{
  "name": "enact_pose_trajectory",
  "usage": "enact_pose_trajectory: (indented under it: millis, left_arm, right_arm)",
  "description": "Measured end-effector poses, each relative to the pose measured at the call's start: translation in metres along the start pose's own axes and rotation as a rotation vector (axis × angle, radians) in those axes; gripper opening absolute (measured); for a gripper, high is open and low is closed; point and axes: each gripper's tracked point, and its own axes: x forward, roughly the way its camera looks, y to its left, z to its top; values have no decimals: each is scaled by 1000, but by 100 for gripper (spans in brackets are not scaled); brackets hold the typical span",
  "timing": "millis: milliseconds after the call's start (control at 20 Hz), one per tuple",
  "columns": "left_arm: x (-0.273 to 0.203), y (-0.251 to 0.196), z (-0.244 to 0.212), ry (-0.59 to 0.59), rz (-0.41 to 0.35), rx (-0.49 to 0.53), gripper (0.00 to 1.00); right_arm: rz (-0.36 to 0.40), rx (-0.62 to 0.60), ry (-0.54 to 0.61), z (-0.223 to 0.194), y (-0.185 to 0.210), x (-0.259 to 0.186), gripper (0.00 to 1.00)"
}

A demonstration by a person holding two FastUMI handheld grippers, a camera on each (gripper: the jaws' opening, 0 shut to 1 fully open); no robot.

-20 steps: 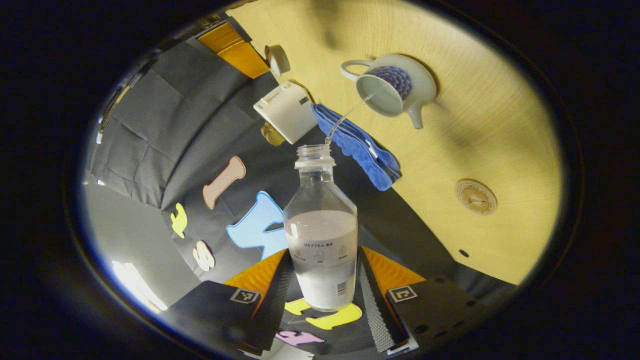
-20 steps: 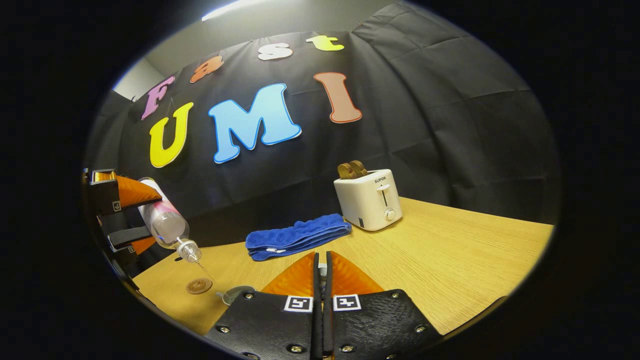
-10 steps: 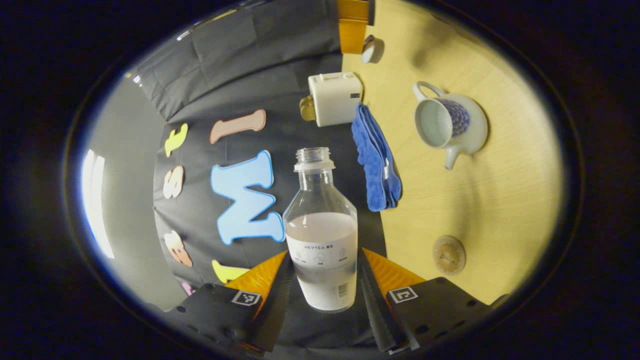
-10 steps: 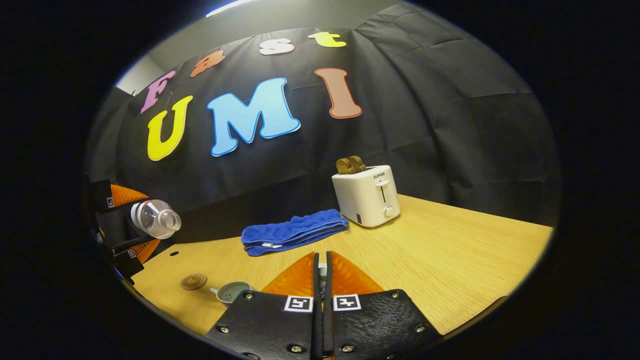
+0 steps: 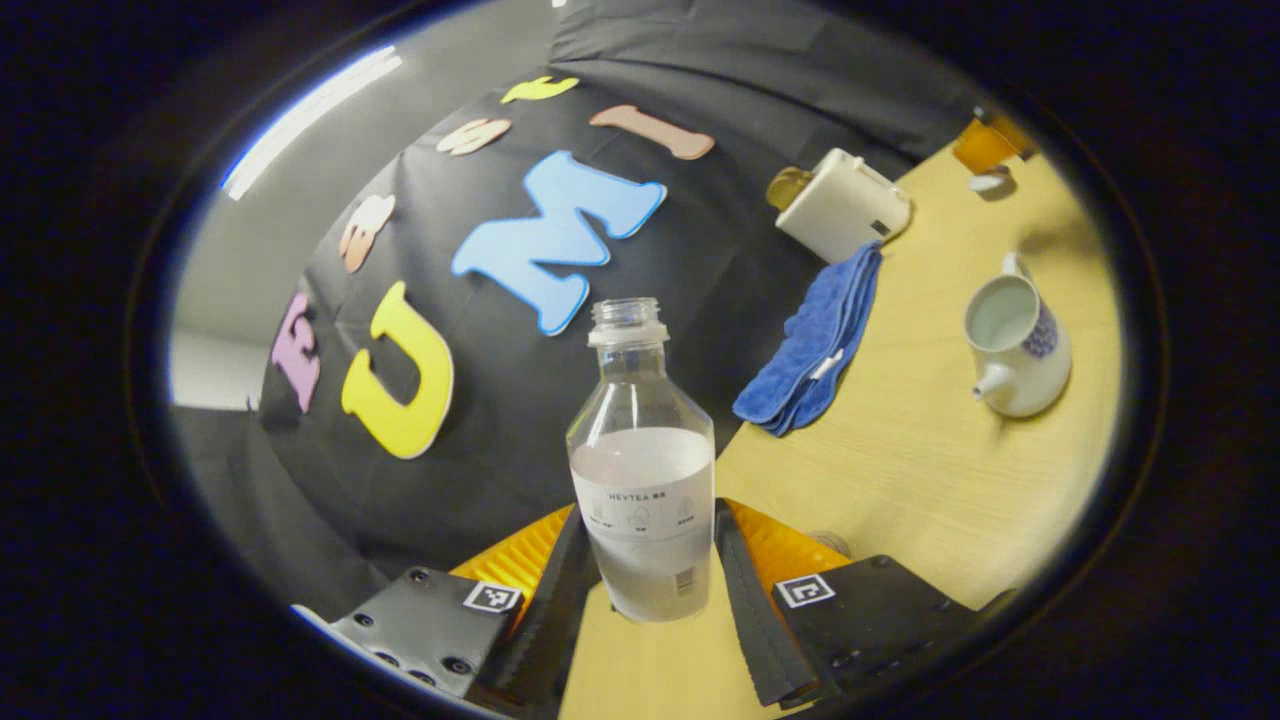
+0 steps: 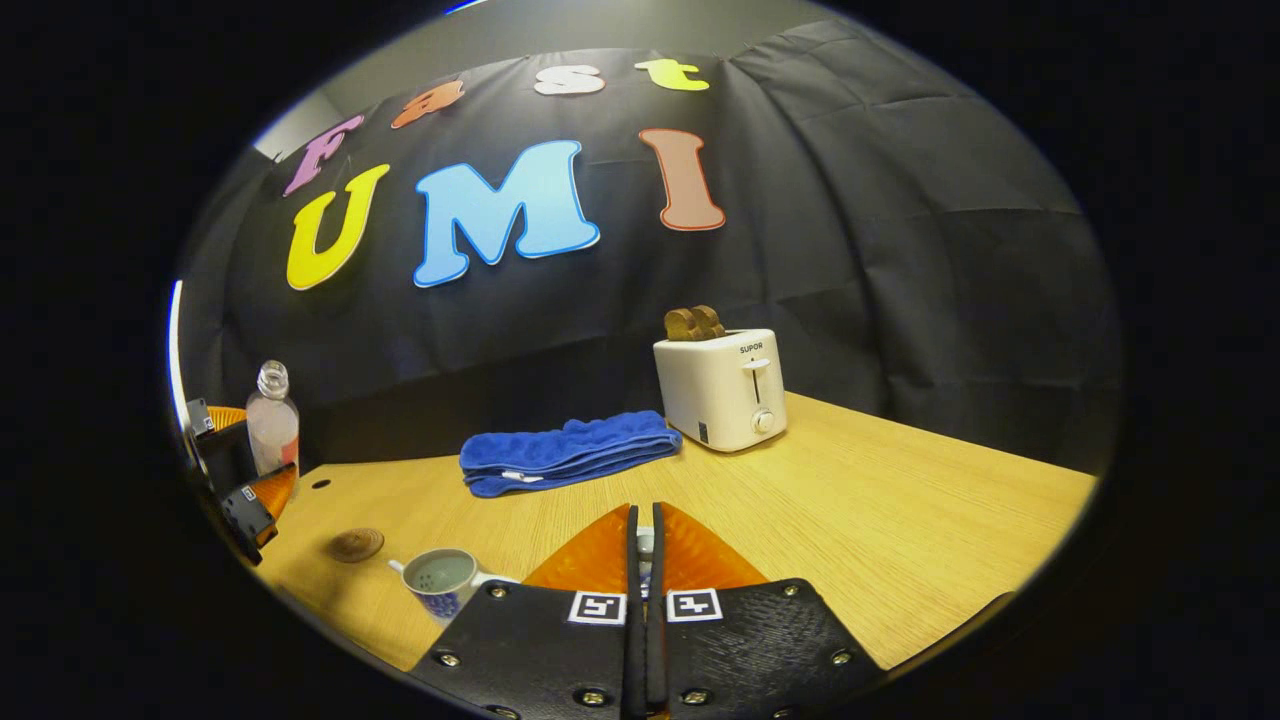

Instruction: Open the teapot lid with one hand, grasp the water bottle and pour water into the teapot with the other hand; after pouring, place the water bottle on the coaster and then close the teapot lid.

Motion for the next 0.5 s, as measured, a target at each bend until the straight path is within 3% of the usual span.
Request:
enact_pose_trajectory:
  millis: [300,450,500]
  left_arm:
    - [15,5,-8,-52,24,-410,83]
    - [17,1,-12,-45,-10,-533,83]
    - [19,-4,-13,-43,-22,-568,79]
  right_arm:
    - [-21,-49,27,-9,1,4,1]
    - [-27,-68,35,-13,2,5,1]
    - [-26,-75,36,-13,3,5,1]
